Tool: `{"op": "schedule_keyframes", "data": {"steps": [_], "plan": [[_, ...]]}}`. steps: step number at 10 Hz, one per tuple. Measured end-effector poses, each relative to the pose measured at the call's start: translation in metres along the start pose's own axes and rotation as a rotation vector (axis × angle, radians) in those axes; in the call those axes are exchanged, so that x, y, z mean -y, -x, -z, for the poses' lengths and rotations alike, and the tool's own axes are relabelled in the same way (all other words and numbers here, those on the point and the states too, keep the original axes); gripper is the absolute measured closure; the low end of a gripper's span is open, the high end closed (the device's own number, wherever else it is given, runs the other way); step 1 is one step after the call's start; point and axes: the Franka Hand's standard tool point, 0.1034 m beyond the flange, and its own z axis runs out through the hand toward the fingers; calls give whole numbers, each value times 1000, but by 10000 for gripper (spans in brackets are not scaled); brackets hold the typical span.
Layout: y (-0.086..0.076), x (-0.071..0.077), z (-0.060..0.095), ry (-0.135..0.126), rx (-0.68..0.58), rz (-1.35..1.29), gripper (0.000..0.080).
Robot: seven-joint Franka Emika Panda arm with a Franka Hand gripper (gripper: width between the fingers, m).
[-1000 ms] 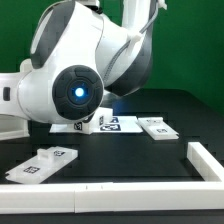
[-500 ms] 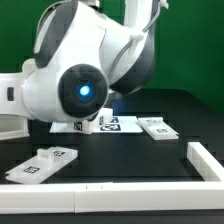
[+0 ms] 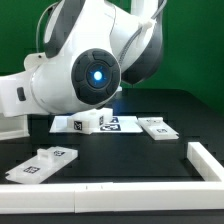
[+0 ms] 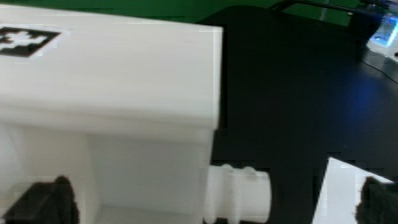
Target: Assemble cabinet
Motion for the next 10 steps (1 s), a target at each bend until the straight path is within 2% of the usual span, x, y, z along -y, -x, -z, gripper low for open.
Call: {"op": "schedule_keyframes", "data": {"steps": [2, 3, 4, 8, 10], "plan": [[0, 0, 0, 1, -1, 4, 4], [-1, 0, 4, 19, -33, 61, 4], [2, 1, 6, 24, -51, 128, 4], [2, 0, 4, 20, -51, 145, 4], [0, 0, 4, 33, -45, 139, 4]]}}
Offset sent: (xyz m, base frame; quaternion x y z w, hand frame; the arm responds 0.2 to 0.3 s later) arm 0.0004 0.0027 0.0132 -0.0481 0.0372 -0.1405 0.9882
